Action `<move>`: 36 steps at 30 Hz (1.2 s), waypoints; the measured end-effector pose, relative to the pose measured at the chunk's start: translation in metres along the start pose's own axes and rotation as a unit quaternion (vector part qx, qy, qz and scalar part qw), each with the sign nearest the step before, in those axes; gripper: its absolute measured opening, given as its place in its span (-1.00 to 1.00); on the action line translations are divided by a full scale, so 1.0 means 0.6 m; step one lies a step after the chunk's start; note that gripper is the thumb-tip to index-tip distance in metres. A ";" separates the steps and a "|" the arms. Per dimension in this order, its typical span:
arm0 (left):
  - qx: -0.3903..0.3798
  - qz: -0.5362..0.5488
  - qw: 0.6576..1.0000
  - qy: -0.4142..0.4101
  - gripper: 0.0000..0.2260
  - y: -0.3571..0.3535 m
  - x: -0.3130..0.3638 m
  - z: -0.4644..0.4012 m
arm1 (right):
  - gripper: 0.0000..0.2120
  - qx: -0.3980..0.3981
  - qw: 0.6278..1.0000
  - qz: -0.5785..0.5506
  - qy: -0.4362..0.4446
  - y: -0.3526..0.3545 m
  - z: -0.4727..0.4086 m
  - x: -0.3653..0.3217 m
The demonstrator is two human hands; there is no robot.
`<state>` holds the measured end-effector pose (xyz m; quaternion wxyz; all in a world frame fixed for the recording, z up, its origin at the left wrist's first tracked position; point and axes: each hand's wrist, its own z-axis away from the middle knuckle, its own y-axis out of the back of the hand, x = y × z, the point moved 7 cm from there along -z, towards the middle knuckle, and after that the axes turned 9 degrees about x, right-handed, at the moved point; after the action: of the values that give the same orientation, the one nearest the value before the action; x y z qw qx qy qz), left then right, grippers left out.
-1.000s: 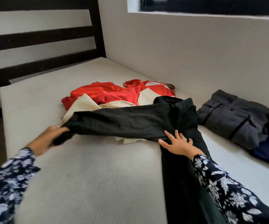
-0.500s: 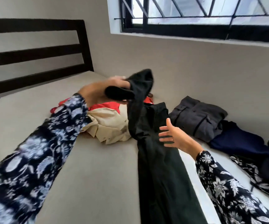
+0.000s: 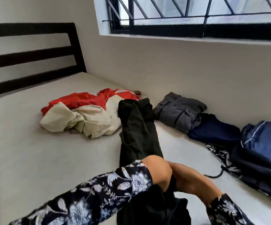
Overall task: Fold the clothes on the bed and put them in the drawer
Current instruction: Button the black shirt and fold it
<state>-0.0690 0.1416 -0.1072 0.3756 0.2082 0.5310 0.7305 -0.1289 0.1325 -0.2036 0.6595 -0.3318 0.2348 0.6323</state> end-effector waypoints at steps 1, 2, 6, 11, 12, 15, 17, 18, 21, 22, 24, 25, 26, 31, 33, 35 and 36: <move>0.015 -0.002 1.000 -0.003 -0.76 0.004 0.008 0.004 | -0.77 0.003 1.000 0.006 0.008 -0.004 0.001 0.006; 0.016 -0.004 1.000 0.003 -0.76 0.009 0.011 0.011 | -0.80 0.005 1.000 0.007 0.018 -0.006 -0.001 0.011; -0.085 0.015 0.996 0.019 -0.52 -0.001 0.003 0.031 | -0.85 0.028 0.998 0.041 0.031 -0.018 0.009 0.012; -0.109 0.322 0.933 0.114 -0.30 -0.047 -0.016 0.064 | -0.82 0.007 1.000 0.002 0.001 -0.027 0.023 0.031; -0.078 0.349 0.926 0.119 -0.32 -0.055 -0.018 0.070 | -0.82 -0.007 1.000 -0.015 0.006 -0.029 0.024 0.034; -0.047 0.377 0.915 0.136 -0.26 -0.083 -0.019 0.097 | -0.79 -0.034 0.999 -0.041 -0.011 -0.037 0.035 0.043; -0.083 0.402 0.905 0.113 -0.26 -0.095 -0.009 0.116 | -0.70 -0.020 0.999 0.017 -0.022 -0.035 0.040 0.044; -0.106 0.424 0.895 0.090 -0.30 -0.097 0.005 0.128 | -0.58 -0.004 0.996 0.081 -0.022 -0.032 0.039 0.047; -0.110 0.485 0.867 0.037 -0.46 -0.086 0.027 0.156 | -0.23 0.019 0.982 0.189 -0.011 -0.025 0.042 0.047; -0.093 0.503 0.858 0.033 -0.49 -0.086 0.026 0.161 | -0.25 0.018 0.983 0.184 -0.007 -0.023 0.043 0.047; -0.046 0.562 0.824 0.058 -0.52 -0.093 0.013 0.165 | -0.44 0.007 0.986 0.164 0.007 -0.029 0.058 0.043; -0.010 0.594 0.799 0.092 -0.56 -0.100 0.002 0.166 | -0.50 0.006 0.987 0.160 0.017 -0.029 0.058 0.044; 0.038 0.616 0.774 0.142 -0.60 -0.112 -0.018 0.164 | -0.55 0.007 0.988 0.152 0.028 -0.028 0.058 0.043; 0.198 0.497 0.739 0.409 -0.65 -0.212 -0.090 0.185 | -0.46 0.063 0.954 0.287 0.052 -0.012 0.064 0.046; 0.132 0.452 0.761 0.445 -0.47 -0.264 -0.081 0.189 | -0.33 0.077 0.928 0.361 0.044 0.004 0.081 0.046; 0.071 0.476 0.750 0.454 -0.42 -0.310 -0.057 0.196 | -0.18 0.037 0.914 0.400 0.055 0.005 0.100 0.052; 0.063 0.509 0.727 0.456 -0.40 -0.328 -0.048 0.200 | -0.12 0.006 0.909 0.412 0.060 0.001 0.111 0.057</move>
<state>0.0979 0.2240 -0.2462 -0.3541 0.1121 0.4971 0.7842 -0.1335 0.2046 -0.1841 0.3269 -0.2396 0.3935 0.8251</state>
